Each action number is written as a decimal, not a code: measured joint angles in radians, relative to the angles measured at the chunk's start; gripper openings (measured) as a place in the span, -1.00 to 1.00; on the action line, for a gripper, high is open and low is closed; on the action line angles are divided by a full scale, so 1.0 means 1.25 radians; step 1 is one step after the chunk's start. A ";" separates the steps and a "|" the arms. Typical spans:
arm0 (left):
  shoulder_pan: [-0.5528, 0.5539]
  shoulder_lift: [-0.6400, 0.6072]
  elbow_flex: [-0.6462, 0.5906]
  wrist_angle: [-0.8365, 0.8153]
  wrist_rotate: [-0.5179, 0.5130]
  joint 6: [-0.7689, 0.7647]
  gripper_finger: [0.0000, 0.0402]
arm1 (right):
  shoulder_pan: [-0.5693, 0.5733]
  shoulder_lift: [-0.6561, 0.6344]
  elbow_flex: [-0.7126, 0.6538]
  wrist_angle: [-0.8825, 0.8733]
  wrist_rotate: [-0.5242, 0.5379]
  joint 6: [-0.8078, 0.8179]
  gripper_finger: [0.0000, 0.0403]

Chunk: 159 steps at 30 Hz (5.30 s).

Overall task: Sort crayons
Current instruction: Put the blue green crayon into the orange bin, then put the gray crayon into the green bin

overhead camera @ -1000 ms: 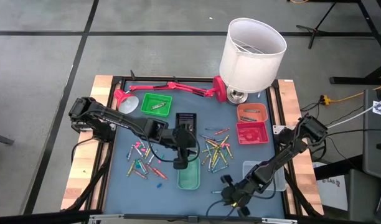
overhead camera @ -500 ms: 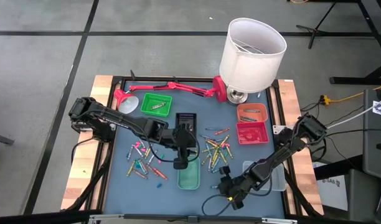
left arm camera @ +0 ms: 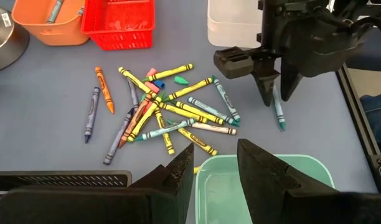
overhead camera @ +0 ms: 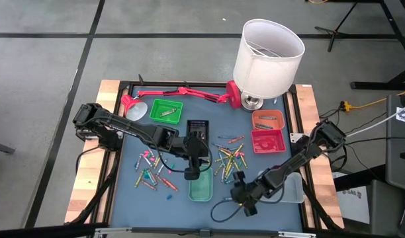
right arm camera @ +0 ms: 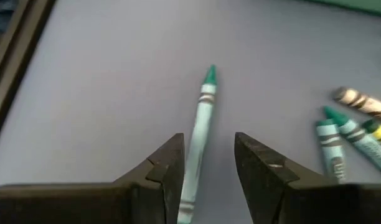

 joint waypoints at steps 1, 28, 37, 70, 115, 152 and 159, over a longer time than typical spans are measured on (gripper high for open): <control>0.000 0.000 0.000 0.000 0.000 0.000 -0.46 | 0.000 0.000 0.000 -0.003 -0.009 0.000 -0.31; 0.000 0.000 0.000 -0.001 0.000 0.000 -0.46 | 0.000 0.048 0.002 -0.004 -0.029 -0.002 -0.38; 0.003 -0.066 0.000 -0.045 0.000 0.001 -0.46 | 0.000 0.050 0.001 0.000 -0.029 0.000 -0.75; -0.111 -0.357 -0.070 -0.422 -0.165 -0.099 -0.46 | -0.054 0.043 0.244 -0.494 0.009 -0.083 -0.92; -0.110 -0.355 -0.432 -0.203 -0.165 -0.465 -0.46 | -0.769 -0.632 -0.157 -0.698 0.193 -0.412 -0.92; -0.193 -0.092 -0.432 -0.204 -0.117 -0.735 -0.46 | -0.843 -0.629 -0.164 -0.661 0.193 -0.419 -0.51; -0.166 -0.040 -0.432 -0.203 -0.117 -0.734 -0.46 | -0.843 -0.630 -0.164 -0.646 0.193 -0.419 -0.51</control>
